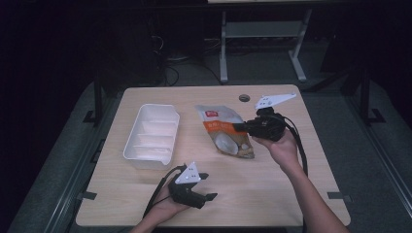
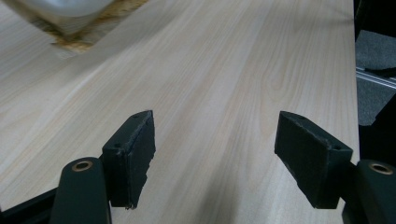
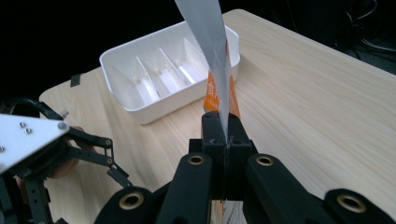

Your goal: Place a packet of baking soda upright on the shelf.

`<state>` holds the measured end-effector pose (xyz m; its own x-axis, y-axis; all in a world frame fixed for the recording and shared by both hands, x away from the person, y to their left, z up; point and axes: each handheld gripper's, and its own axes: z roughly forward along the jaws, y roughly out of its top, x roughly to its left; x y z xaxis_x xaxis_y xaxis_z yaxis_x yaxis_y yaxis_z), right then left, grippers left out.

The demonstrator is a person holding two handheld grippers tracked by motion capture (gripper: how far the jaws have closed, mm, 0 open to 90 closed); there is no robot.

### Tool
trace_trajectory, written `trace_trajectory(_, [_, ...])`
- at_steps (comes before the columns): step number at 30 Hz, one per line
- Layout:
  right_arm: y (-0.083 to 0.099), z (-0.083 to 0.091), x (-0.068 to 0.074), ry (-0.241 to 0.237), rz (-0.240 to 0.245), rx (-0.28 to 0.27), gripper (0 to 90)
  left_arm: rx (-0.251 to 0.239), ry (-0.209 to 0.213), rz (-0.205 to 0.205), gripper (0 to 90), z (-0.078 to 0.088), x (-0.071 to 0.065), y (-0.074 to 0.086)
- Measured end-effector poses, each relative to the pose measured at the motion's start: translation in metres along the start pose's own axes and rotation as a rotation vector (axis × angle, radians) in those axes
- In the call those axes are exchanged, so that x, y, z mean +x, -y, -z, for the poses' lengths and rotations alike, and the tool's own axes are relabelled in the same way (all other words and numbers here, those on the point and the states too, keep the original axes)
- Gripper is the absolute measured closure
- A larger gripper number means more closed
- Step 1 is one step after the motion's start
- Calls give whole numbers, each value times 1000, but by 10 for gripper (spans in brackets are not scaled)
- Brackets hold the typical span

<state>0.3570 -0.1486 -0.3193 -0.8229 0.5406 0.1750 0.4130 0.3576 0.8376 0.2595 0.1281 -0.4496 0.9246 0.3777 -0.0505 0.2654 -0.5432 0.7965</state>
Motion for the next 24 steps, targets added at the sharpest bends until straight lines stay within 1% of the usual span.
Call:
trace_trajectory(6, [-11,-9,5,-25,9,-7,900,-6,6,0,275,2,-2,2])
trace_trajectory(7, [-15,-13,7,-32,15,-7,900,-6,7,-2,273,2,-4,2])
trace_trajectory(10, [-18,-16,10,-41,21,-7,900,-5,10,-6,273,2,-5,3])
trace_trajectory(11, [-22,-19,13,-45,29,-8,900,-5,12,-7,272,2,-5,3])
trace_trajectory(15, [-29,-23,16,-58,39,-14,900,-9,14,-3,270,2,-4,3])
trace_trajectory(16, [-34,-26,19,-67,45,-20,900,-10,14,0,269,3,-4,3])
trace_trajectory(20, [-45,-34,26,-88,60,-27,900,-16,15,-7,269,4,-5,4])
trace_trajectory(23, [-50,-38,30,-97,64,-26,900,-15,14,-6,269,4,-4,4])
trace_trajectory(24, [-53,-42,32,-103,76,-29,900,-15,15,-4,269,4,-4,4])
